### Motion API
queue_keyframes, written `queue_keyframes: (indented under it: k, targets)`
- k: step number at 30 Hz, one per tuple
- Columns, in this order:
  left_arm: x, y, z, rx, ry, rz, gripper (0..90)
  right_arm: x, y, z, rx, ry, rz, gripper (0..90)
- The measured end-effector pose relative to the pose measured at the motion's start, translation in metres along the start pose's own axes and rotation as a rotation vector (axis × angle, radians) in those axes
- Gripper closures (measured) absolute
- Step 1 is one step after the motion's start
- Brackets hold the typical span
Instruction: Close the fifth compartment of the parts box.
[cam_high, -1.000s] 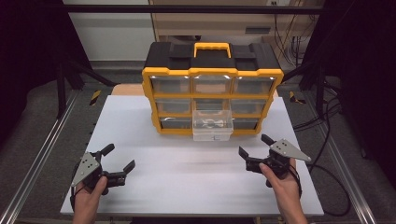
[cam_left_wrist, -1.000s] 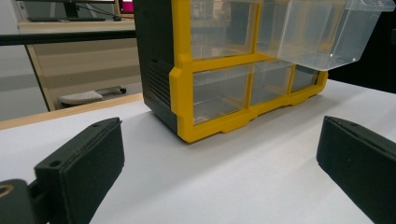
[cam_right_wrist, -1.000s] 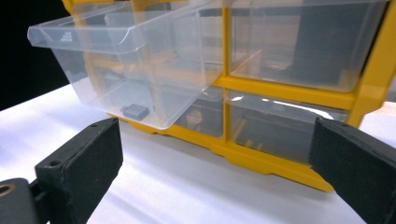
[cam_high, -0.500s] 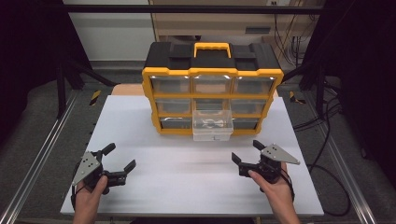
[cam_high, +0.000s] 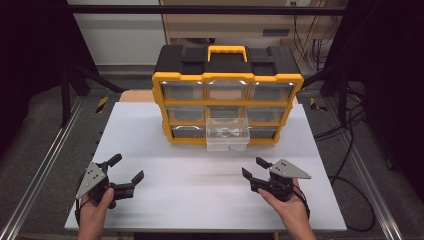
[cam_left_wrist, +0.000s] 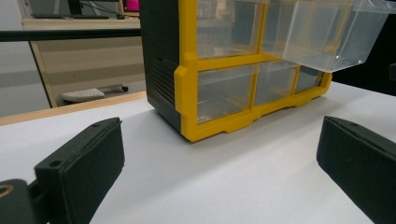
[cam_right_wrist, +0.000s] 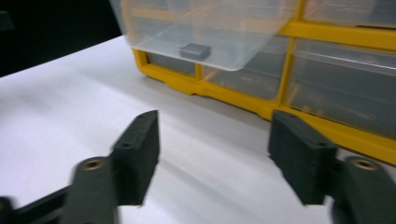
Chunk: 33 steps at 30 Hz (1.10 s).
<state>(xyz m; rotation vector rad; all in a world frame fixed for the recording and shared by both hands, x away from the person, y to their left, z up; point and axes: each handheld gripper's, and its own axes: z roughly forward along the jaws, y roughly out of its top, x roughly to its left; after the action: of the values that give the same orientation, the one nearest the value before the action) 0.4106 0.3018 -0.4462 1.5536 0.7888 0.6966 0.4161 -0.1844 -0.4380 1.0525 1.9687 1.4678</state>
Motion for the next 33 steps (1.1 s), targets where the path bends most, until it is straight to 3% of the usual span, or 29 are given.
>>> queue_keyframes:
  k: [8,15,33]
  targets:
    - [0.001,-0.001,0.0,0.001,-0.001,-0.008,0.8,0.011,-0.002,0.006,0.012,0.017,-0.046,70.1]
    - [0.0,-0.001,-0.001,0.002,0.002,-0.009,0.8,0.019,-0.003,0.011,0.005,0.03,-0.064,87.2]
    - [0.002,0.0,-0.002,-0.006,0.006,-0.01,0.8,0.039,0.006,0.026,-0.012,0.057,-0.123,90.0]
